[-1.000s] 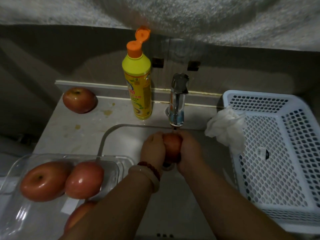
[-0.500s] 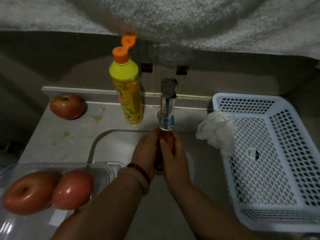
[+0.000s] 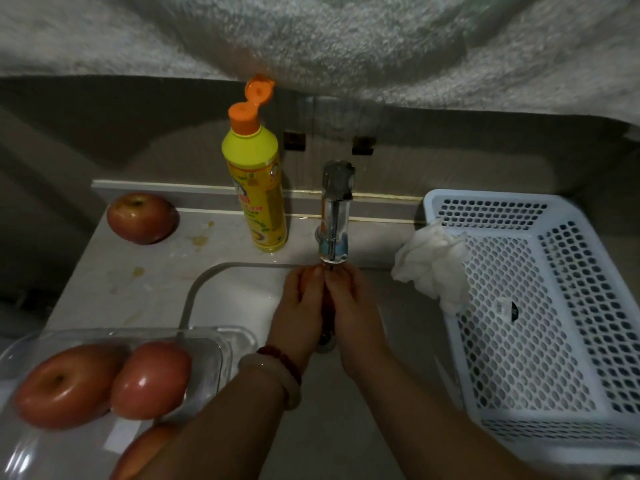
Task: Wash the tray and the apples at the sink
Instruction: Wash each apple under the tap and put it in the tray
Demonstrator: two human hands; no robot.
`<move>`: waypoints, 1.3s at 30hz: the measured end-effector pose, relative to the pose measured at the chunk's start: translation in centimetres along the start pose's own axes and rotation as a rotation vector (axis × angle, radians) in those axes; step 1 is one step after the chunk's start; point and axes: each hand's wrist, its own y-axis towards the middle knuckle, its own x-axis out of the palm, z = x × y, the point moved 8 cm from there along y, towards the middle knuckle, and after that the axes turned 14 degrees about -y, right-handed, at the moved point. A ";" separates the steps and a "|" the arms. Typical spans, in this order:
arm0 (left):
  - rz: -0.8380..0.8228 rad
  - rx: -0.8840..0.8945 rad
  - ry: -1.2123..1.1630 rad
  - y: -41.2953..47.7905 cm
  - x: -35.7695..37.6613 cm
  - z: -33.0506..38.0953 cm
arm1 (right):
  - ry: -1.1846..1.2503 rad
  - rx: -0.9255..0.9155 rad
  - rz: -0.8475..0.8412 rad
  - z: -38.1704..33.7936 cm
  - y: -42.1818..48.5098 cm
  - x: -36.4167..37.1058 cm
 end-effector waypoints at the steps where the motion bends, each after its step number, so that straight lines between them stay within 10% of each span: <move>1: 0.015 -0.011 0.007 0.3 0.0 0.1 | -0.073 -0.057 0.011 -0.2 -0.1 0.1; 7: 0.017 -0.169 -0.058 0.5 0.5 -0.5 | -0.410 -0.373 0.087 0.1 -0.8 0.6; 14: -0.111 0.037 0.061 -0.8 0.8 -0.1 | 0.221 0.378 -0.115 2.7 1.2 0.7; 24: 0.020 -0.419 -0.206 -0.2 0.0 -1.2 | -0.431 -0.466 0.048 0.4 -0.6 0.8; 31: -0.059 0.046 -0.005 -0.3 0.4 0.5 | 0.373 0.401 -0.132 3.7 0.7 1.7; 36: -0.077 -0.239 -0.149 0.6 0.5 -1.1 | -0.348 -0.300 0.053 -0.2 1.1 0.4; 39: -0.057 -0.278 -0.135 1.2 0.3 -1.3 | -0.382 -0.477 0.054 -0.3 0.0 1.3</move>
